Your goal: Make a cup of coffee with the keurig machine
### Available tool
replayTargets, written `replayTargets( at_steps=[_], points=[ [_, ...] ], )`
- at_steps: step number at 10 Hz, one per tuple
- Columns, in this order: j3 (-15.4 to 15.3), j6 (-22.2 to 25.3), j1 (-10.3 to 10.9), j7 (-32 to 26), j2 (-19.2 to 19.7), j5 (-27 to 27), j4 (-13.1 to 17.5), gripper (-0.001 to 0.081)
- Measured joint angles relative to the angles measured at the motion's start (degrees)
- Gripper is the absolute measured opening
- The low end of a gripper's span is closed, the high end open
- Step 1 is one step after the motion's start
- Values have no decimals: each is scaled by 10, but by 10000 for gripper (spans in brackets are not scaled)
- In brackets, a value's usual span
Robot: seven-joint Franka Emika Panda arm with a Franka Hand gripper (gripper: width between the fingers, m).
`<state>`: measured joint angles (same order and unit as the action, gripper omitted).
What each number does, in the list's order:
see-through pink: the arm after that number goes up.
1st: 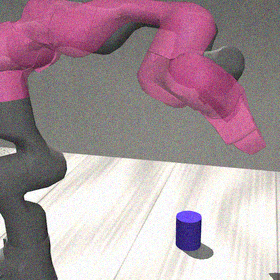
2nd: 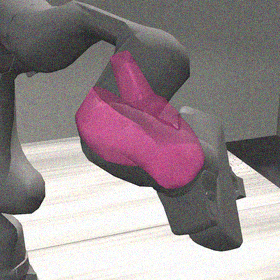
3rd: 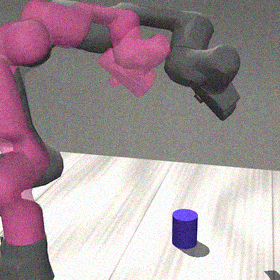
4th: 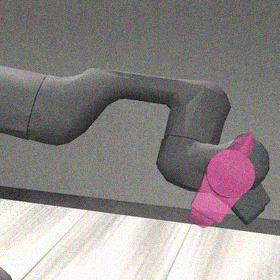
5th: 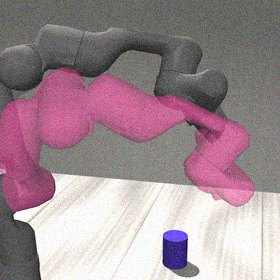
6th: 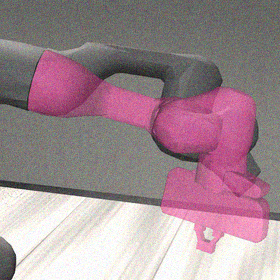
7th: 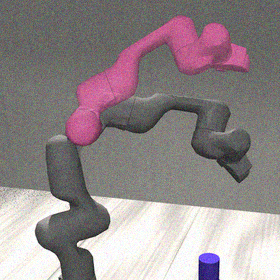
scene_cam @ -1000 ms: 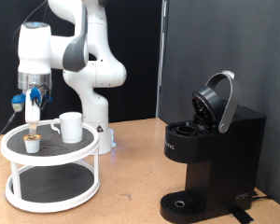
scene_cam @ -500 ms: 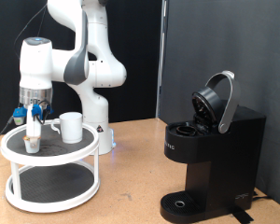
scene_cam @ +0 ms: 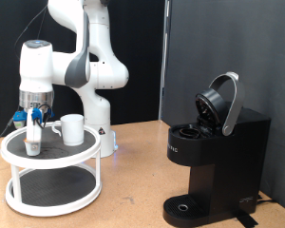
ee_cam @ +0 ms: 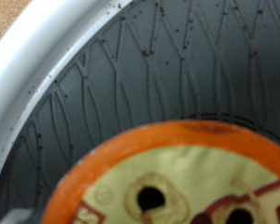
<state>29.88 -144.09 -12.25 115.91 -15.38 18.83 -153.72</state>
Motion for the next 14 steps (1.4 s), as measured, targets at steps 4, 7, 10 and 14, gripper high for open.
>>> replayTargets(
  at_steps=[4, 7, 10, 14],
  points=[
    [0, 53, 5, -18, -13, -40, 17, 337],
    [-1, 173, 14, -48, -57, -90, 60, 337],
    [-5, 229, 15, -50, -79, -105, 82, 339],
    [-4, 268, 53, -60, -80, -257, 102, 339]
  ],
)
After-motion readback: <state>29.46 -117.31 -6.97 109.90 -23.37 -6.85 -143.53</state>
